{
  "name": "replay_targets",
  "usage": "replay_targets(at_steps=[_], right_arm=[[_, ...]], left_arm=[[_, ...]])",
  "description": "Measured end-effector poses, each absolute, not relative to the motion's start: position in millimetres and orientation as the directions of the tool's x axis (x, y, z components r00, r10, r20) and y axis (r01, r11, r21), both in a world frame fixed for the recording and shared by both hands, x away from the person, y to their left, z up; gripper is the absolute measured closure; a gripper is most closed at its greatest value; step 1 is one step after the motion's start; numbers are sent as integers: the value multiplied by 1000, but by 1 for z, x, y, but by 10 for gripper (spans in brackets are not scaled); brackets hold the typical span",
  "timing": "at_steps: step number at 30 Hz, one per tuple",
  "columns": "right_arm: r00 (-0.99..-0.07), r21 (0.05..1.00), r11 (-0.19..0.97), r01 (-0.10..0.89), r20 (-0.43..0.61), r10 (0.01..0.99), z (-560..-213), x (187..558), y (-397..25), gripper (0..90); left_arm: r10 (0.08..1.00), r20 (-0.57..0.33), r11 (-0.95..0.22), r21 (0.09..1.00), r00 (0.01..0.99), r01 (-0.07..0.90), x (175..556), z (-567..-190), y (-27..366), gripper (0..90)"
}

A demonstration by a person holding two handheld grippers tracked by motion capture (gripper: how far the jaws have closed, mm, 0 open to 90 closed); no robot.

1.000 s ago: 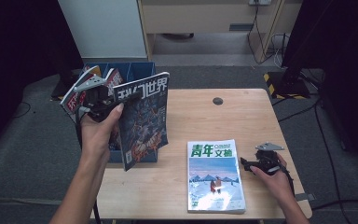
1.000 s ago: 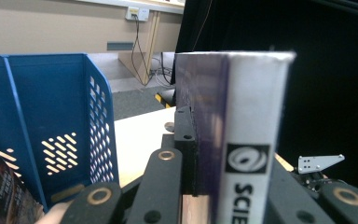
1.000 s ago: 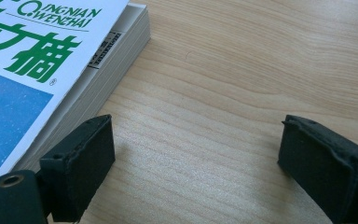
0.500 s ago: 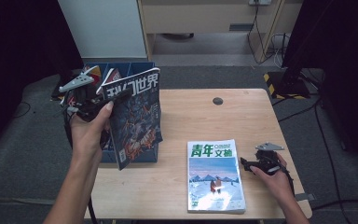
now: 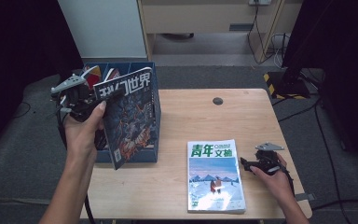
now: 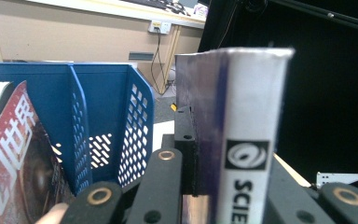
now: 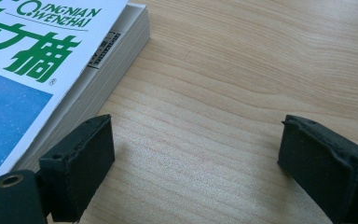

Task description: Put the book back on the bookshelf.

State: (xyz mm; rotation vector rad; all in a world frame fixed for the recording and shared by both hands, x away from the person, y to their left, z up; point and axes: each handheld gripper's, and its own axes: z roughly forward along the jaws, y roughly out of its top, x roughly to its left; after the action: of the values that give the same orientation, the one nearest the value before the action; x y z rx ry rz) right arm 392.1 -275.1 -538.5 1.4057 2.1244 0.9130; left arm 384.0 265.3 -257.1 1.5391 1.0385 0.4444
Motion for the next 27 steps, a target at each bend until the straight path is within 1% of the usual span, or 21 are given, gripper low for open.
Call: replay_targets(at_steps=[15, 27], right_arm=[[-389, 725, 266, 636, 2, 921, -539, 392, -275, 103], [-389, 725, 266, 636, 3, 921, -539, 392, -275, 103]], left_arm=[[829, -279, 103, 928, 485, 358, 386, -265, 285, 822], [856, -282, 131, 929, 433, 345, 384, -261, 296, 822]])
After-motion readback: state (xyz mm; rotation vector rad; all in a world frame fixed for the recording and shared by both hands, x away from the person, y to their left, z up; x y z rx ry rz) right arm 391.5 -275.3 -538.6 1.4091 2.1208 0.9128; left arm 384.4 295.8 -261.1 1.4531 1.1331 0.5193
